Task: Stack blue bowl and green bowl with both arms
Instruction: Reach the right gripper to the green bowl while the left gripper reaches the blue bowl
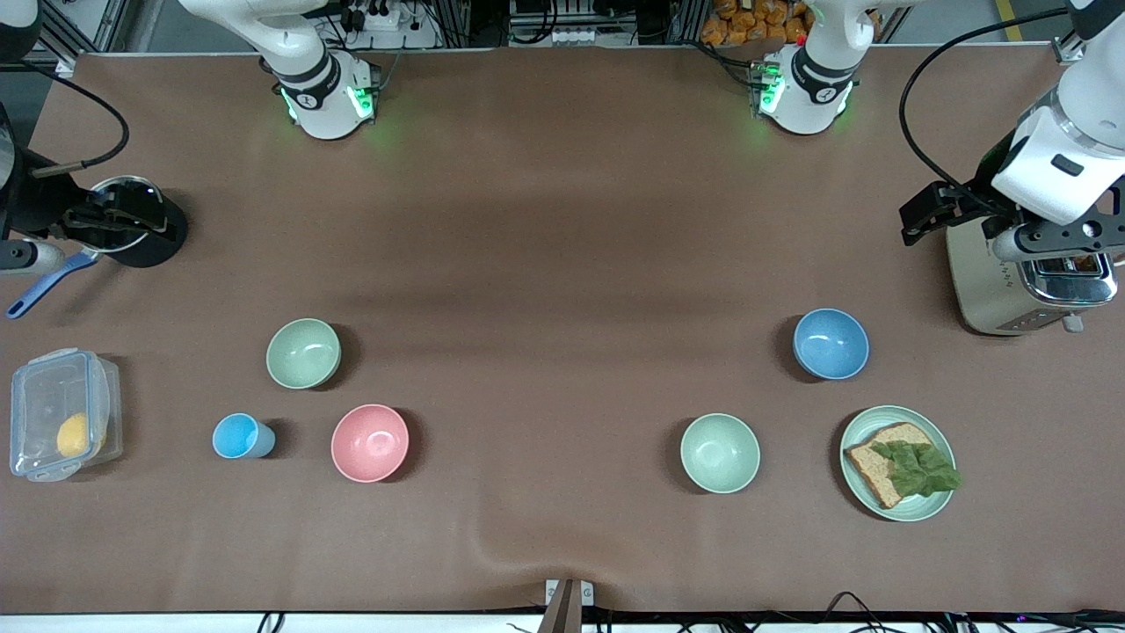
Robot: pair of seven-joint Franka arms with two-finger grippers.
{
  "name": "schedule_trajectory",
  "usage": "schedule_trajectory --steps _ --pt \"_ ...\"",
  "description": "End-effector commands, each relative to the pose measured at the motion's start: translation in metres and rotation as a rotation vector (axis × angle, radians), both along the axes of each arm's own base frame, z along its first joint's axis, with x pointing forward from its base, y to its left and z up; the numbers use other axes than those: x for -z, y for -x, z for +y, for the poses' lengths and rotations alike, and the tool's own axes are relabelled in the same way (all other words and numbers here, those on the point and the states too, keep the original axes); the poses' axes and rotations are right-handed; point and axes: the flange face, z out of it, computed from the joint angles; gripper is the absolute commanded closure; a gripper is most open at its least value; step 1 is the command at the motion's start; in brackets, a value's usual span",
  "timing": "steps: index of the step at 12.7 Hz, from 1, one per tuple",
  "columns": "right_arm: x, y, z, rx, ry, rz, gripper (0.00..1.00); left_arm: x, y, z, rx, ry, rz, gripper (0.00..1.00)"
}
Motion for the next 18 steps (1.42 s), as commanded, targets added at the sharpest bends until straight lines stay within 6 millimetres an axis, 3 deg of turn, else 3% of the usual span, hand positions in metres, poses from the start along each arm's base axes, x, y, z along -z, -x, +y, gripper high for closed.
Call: schedule_trajectory --steps 1,2,4,6,8,11,14,15,18 --pt "-0.006 0.009 -0.006 0.019 0.051 -0.016 0.0 -0.006 0.004 0.002 0.021 0.007 0.006 0.0" --pt "-0.011 0.011 -0.008 0.017 0.073 -0.024 0.0 -0.004 0.002 0.002 0.021 0.011 0.011 0.0" --pt "-0.014 0.012 -0.012 0.01 0.12 -0.033 0.0 0.004 -0.008 0.043 -0.047 0.023 0.02 0.0" --pt "-0.006 0.007 -0.012 0.009 0.114 -0.021 0.0 0.052 -0.027 0.057 -0.011 0.016 0.1 0.0" --pt "0.017 -0.005 -0.012 0.01 0.097 0.011 0.0 0.123 -0.037 0.09 -0.061 0.023 0.141 0.0" --pt "0.094 -0.043 -0.013 0.024 0.046 0.089 0.0 0.216 -0.028 0.113 -0.094 0.028 0.141 0.0" --pt "0.185 -0.082 -0.015 -0.023 0.031 0.104 0.0 0.278 -0.025 0.114 -0.1 0.04 0.131 0.0" --pt "0.209 -0.088 -0.018 -0.034 0.031 0.115 0.0 0.296 -0.028 0.111 -0.096 0.046 0.143 0.0" --pt "0.315 -0.095 -0.027 0.009 -0.023 0.237 0.0 0.351 -0.035 0.109 -0.102 0.064 0.166 0.0"
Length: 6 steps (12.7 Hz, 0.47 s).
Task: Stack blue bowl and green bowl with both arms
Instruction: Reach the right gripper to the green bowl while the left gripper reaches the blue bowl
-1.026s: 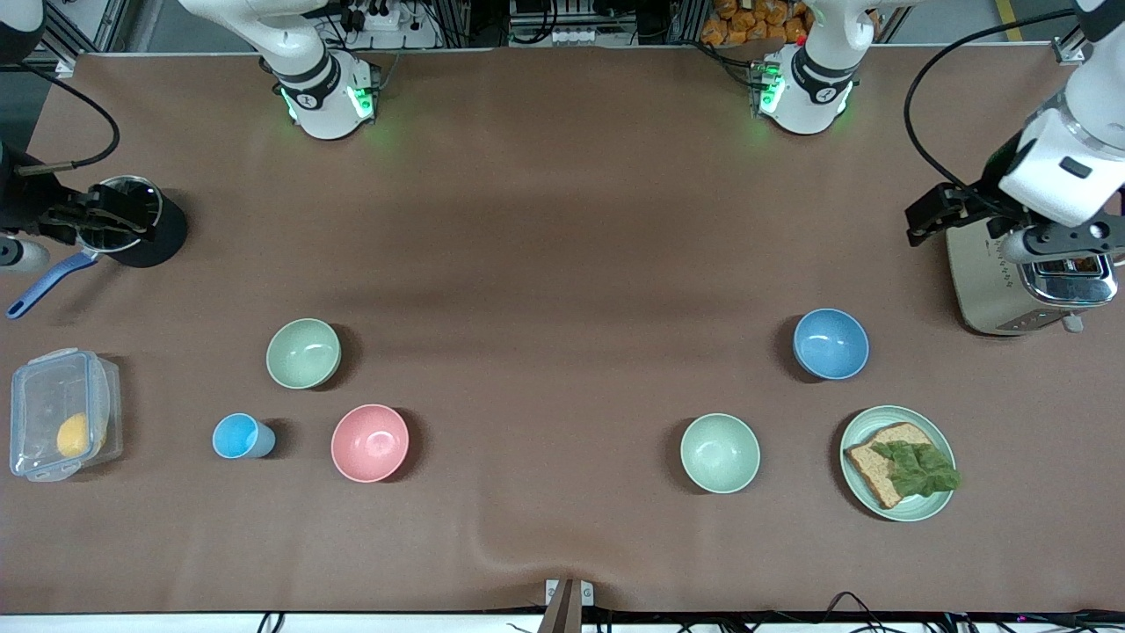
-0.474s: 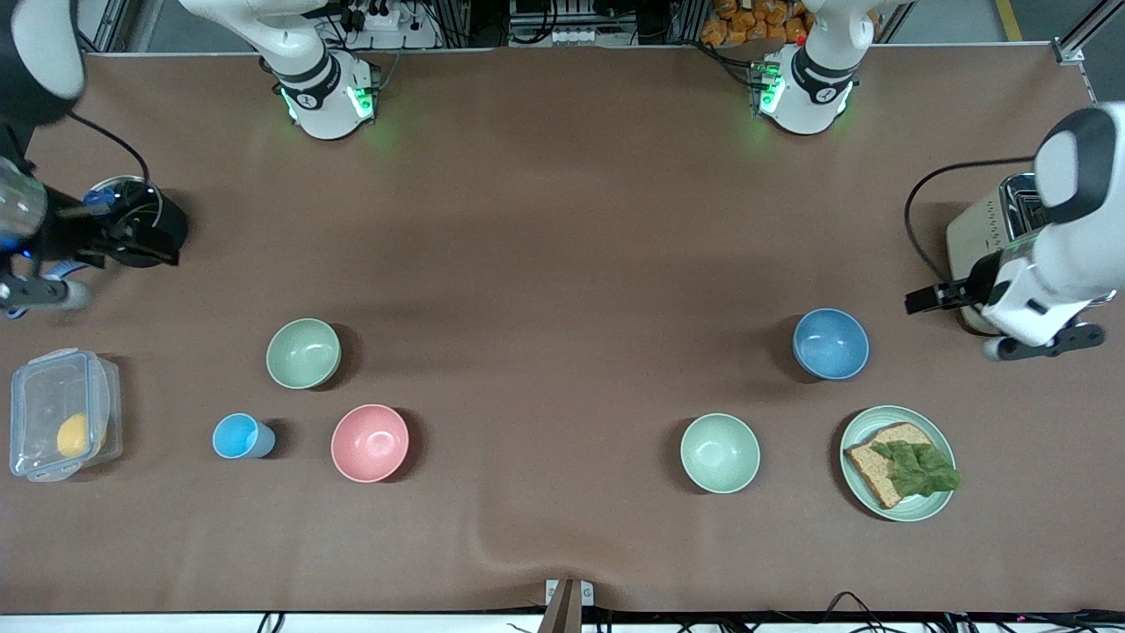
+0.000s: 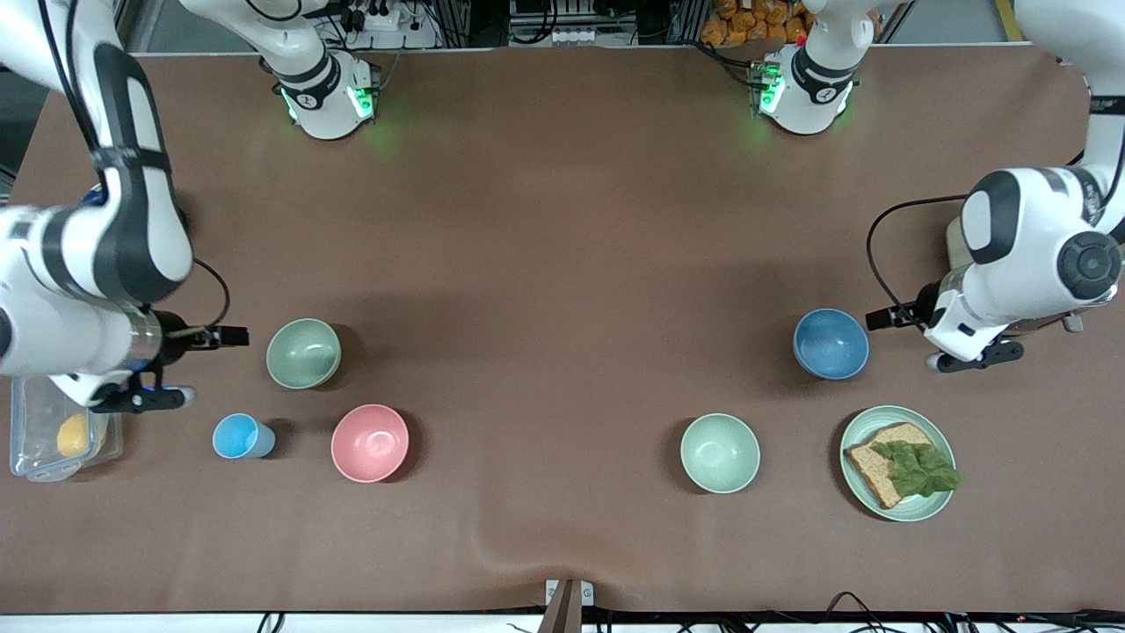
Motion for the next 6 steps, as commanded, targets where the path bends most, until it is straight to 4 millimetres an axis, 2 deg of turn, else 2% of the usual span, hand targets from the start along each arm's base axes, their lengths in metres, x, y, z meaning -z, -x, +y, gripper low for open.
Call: schedule_trajectory --steps 1,2,3,4,6 --pt "0.07 -0.007 -0.007 0.036 -0.067 0.035 0.0 0.042 -0.006 -0.002 0.006 0.018 0.007 0.09" --pt "0.092 -0.006 -0.007 0.037 -0.063 0.044 0.0 0.049 -0.007 -0.001 0.017 0.009 0.0 0.17" --pt "0.109 -0.002 -0.008 0.047 -0.068 0.054 0.0 0.053 -0.007 -0.001 0.027 0.002 0.001 0.19" --pt "0.117 -0.001 -0.005 0.045 -0.067 0.044 0.0 0.058 -0.007 -0.001 0.032 -0.002 0.004 0.25" --pt "0.129 0.006 -0.007 0.05 -0.067 0.063 0.0 0.071 -0.007 -0.001 0.03 0.004 0.009 0.32"
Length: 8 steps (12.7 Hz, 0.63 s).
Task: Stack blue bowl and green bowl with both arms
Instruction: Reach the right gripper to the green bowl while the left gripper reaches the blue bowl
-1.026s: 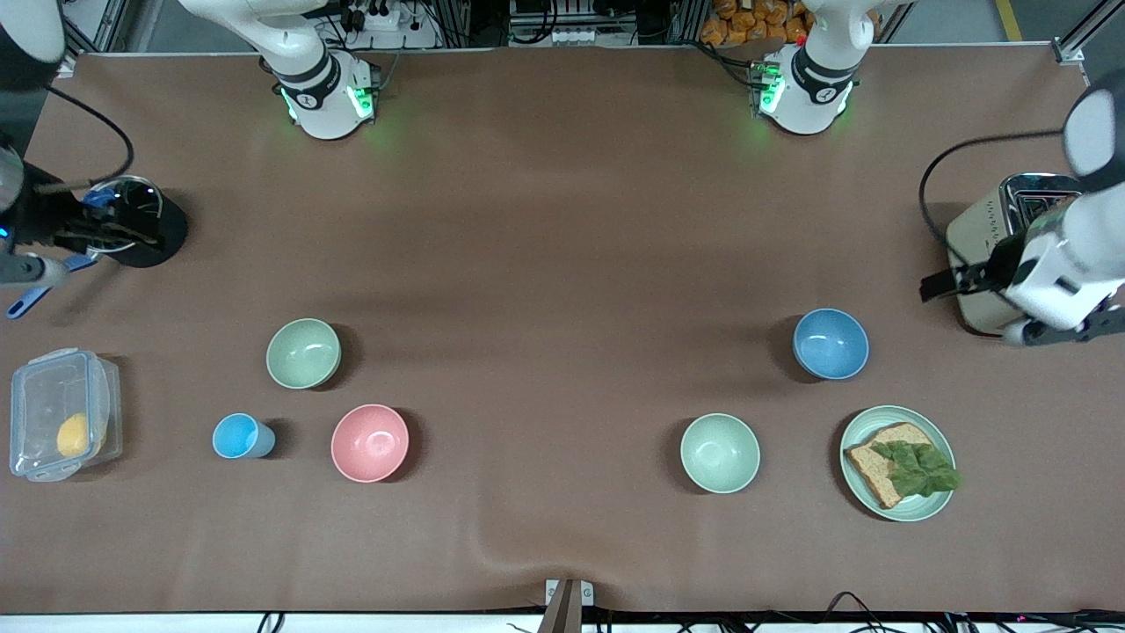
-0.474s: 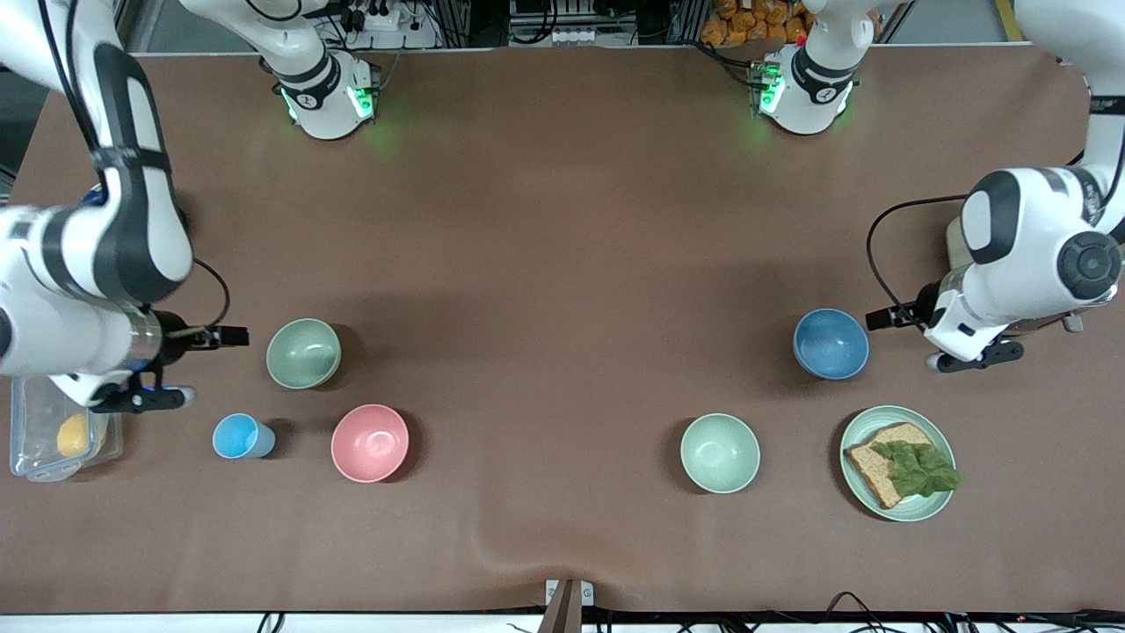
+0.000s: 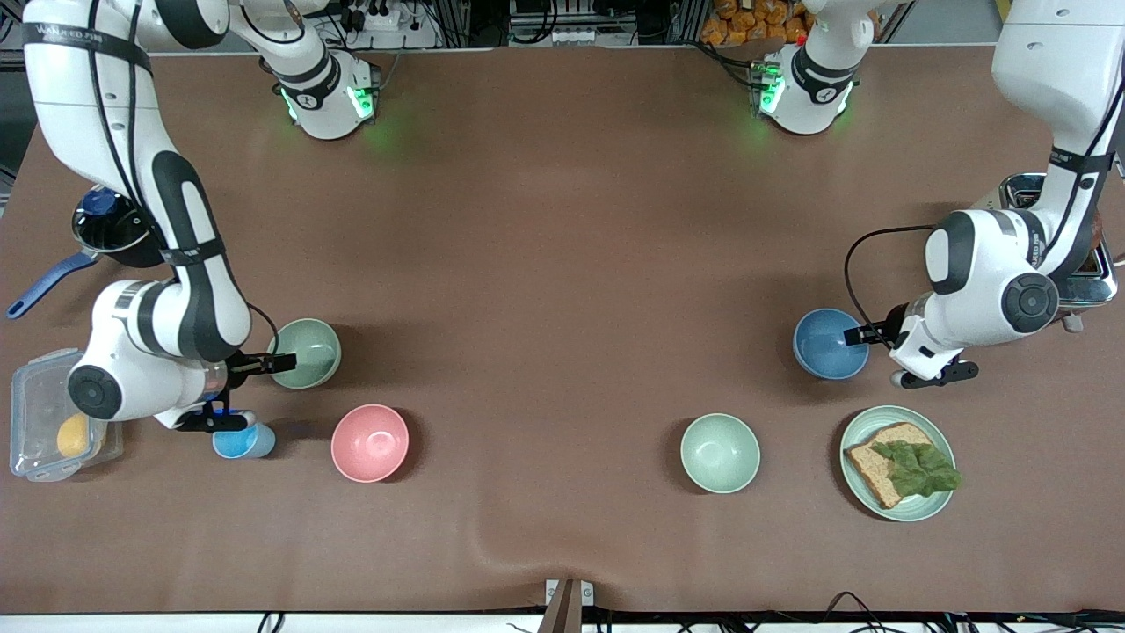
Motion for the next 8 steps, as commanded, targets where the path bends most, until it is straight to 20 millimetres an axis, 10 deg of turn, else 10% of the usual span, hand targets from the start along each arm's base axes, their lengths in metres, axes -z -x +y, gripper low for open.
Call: schedule_trajectory --steps 1,2,4,8 --pt "0.0084 0.0124 -0.0007 0.01 -0.029 0.008 0.0 0.0092 -0.003 0.0002 0.018 -0.004 -0.01 0.32" --pt "0.014 0.0156 0.0005 0.009 -0.026 -0.002 0.13 0.0102 -0.0029 -0.0007 0.019 -0.004 -0.009 0.35" --pt "0.0126 0.0152 0.0034 -0.014 -0.033 -0.008 0.81 0.0127 -0.0026 0.0001 0.018 -0.003 -0.006 0.38" --pt "0.014 0.0175 0.0024 -0.062 -0.054 -0.005 1.0 0.017 -0.0025 -0.0009 0.017 -0.002 0.001 0.77"
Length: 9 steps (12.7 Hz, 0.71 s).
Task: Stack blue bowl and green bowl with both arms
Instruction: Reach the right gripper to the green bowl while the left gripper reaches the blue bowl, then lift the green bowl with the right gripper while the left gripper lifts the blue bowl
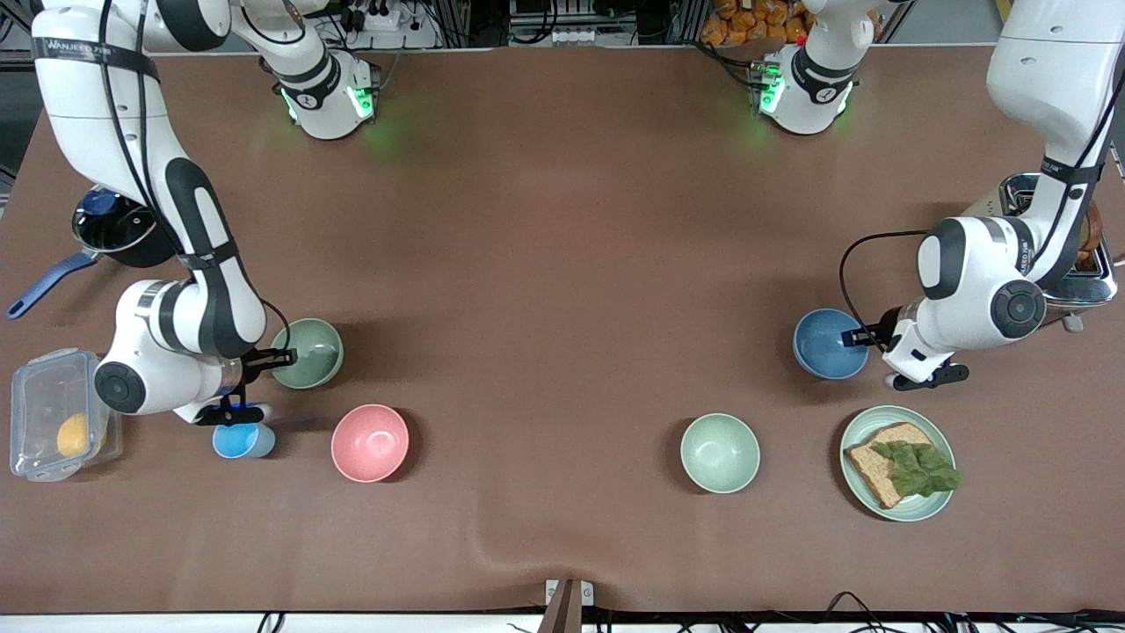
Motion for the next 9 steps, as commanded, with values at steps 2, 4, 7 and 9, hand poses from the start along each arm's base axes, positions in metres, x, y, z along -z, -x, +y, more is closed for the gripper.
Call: schedule_trajectory --steps 2,4,7,9 --pt "-0.011 0.004 0.001 -0.016 -0.033 -0.016 1.0 0.002 -0.004 -0.002 0.049 -0.029 -0.014 1.0" --pt "-0.025 -0.001 0.009 -0.03 -0.033 -0.04 1.0 0.0 -0.007 -0.002 0.078 -0.057 -0.024 1.0" --pt "-0.057 -0.016 0.055 -0.079 -0.072 -0.094 1.0 -0.013 -0.014 -0.005 0.082 -0.057 -0.049 1.0" --pt "-0.08 -0.013 0.109 -0.074 -0.161 -0.1 1.0 -0.038 -0.025 -0.004 0.087 -0.064 -0.076 1.0"
